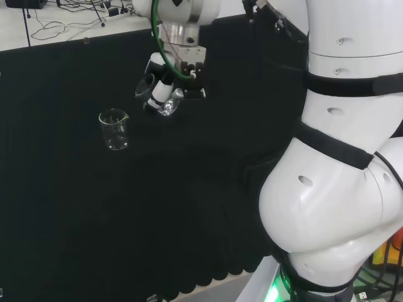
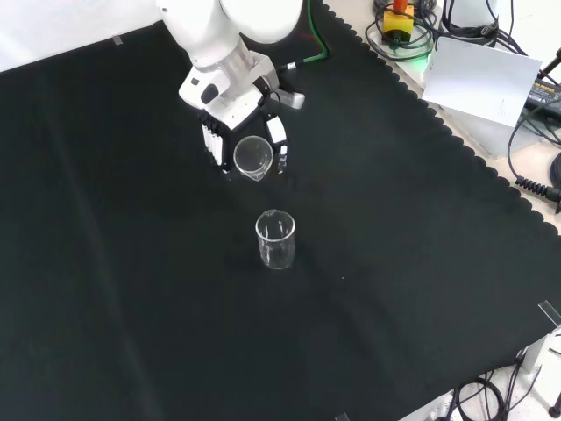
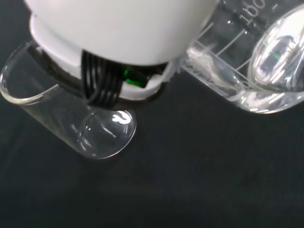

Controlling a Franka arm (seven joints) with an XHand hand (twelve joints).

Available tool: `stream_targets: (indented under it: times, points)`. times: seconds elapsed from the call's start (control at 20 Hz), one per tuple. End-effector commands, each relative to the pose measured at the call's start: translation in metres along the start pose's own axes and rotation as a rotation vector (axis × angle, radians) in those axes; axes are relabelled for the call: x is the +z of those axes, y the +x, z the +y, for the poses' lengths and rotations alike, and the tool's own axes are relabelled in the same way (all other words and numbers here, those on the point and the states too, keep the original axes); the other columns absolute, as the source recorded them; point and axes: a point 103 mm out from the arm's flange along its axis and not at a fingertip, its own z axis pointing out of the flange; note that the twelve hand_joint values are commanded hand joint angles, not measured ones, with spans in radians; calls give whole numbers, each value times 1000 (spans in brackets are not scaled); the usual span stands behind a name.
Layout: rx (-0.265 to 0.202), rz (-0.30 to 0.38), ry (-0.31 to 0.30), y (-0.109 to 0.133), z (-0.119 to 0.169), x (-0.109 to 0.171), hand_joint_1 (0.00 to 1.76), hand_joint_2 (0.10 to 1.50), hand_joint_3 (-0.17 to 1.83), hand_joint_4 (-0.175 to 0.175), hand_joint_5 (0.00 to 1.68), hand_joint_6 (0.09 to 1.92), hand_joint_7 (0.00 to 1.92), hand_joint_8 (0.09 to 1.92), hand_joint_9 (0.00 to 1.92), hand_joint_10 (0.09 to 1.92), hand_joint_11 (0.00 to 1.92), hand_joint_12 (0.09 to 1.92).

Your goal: Pour the water from the handheld beaker into the one on the table.

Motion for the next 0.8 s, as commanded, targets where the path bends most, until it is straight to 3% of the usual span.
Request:
stream_targets:
  times: [0.05, 0.45, 0.55, 0.65, 0.8]
  points:
    - [10, -82, 10, 15, 4, -3, 1292, 656, 806, -175, 1087, 1029, 1140, 1019, 1431, 880, 1100, 854]
    - [28, -202, 56, 35, 4, -4, 1292, 656, 805, -175, 1090, 1025, 1142, 1014, 1434, 876, 1101, 855]
    - [23, -241, 70, 54, 9, 1, 1292, 655, 806, -175, 1091, 1024, 1143, 1013, 1435, 875, 1101, 856]
    - [32, -260, 78, 43, 3, -5, 1292, 654, 806, -175, 1091, 1022, 1144, 1012, 1435, 874, 1102, 856]
    - [43, -293, 101, 47, 4, -8, 1292, 653, 807, -175, 1093, 1020, 1146, 1009, 1436, 872, 1103, 857]
